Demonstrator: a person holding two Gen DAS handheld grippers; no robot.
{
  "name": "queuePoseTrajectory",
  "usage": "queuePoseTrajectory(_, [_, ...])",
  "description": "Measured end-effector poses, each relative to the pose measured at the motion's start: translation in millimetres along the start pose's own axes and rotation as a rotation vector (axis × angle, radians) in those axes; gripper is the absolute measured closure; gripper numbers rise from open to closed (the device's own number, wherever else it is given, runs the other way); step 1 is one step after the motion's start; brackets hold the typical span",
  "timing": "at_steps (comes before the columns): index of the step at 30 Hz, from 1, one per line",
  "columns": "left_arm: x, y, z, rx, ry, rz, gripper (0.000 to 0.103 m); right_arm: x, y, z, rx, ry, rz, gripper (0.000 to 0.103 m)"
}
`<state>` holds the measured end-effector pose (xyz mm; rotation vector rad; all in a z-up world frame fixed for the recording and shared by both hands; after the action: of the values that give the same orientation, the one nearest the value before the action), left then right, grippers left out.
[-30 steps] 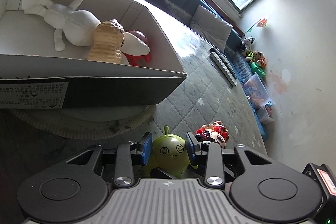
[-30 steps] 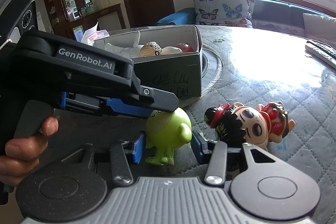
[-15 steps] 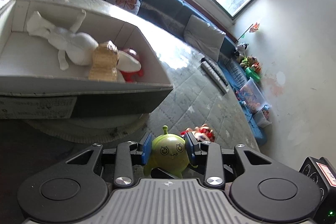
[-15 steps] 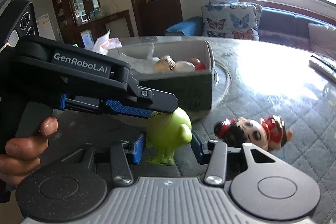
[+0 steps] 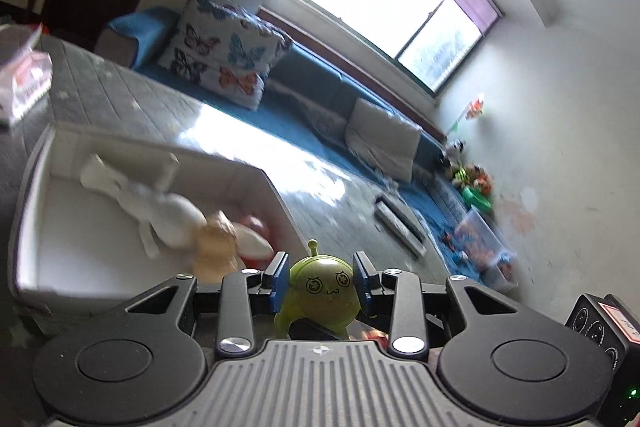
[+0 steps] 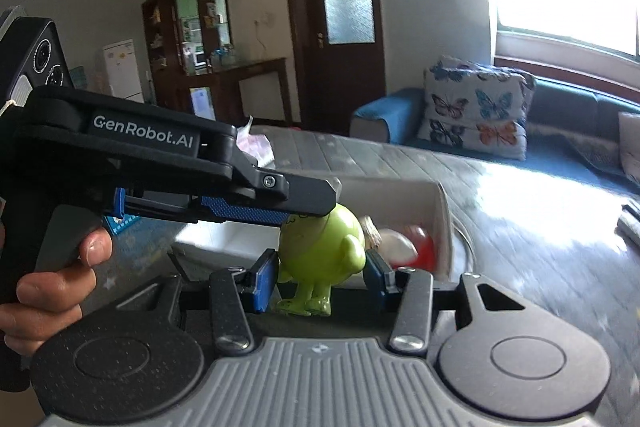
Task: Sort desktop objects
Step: 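Lift the green alien figure and carry it over the box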
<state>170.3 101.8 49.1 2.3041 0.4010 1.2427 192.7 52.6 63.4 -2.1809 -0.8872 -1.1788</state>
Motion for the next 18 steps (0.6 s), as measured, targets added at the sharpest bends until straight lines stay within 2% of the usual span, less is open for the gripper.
queuePoseTrajectory(4, [22.3,-19.8,0.6,0.031,0.026,-0.011,0.066,18.4,-6.0,23.9,0.033,-0.003,-0.013,0.057])
queuePoseTrajectory(10, [42.9,-60.1,14.8,0.092,0.021,-0.05,0.066,30.8,-11.7,72.0,0.086,-0.053,-0.004,0.057])
queuePoseTrajectory(18, [39.8,-115.9,46.9,0.154,-0.051,-0.138,0.066,13.0,-8.8,128.5,0.136,-0.183,0.026,0.057])
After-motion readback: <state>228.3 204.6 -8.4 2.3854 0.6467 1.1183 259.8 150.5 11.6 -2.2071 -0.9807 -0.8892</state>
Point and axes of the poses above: each gripper's, at about its wrist camera, not at the fingertips, and z roughly the way its jaws point, y to its right, x to its top, the point moved 9 cm from there along z, roughly the way its jaws point, and after that the axes turned 2 degrees about x, right-handed, at the moved point
